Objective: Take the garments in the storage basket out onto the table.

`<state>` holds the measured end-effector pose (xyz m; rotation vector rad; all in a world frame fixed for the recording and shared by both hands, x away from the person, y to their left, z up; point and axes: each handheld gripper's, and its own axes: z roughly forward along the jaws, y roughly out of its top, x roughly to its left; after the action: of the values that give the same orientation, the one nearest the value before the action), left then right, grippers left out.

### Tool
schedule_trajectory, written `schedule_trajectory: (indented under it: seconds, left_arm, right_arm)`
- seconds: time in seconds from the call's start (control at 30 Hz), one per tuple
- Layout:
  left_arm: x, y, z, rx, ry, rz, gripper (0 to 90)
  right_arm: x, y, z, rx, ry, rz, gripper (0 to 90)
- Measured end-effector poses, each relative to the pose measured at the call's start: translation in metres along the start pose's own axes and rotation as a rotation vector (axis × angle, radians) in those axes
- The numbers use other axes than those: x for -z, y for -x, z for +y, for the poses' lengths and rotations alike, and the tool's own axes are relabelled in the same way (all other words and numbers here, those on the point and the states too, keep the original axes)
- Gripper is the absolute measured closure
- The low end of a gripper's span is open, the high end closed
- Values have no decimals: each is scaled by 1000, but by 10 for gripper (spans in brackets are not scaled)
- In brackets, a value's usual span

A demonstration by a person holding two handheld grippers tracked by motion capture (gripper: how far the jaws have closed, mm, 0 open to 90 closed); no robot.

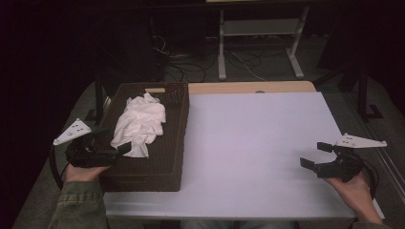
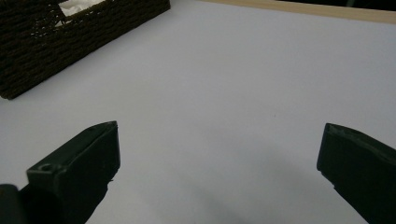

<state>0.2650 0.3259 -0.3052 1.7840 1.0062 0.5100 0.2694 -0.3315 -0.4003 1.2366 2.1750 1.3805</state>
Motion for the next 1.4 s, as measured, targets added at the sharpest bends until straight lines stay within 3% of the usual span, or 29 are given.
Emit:
schedule_trajectory:
  seconds: [0.93,1.4]
  left_arm:
    - [-19,-3,35,-79,-36,-96,0]
    - [-22,-15,46,-88,-67,-94,0]
  right_arm:
    - [-3,-2,-1,14,-8,-2,0]
    - [-5,-4,-1,23,-20,-3,0]
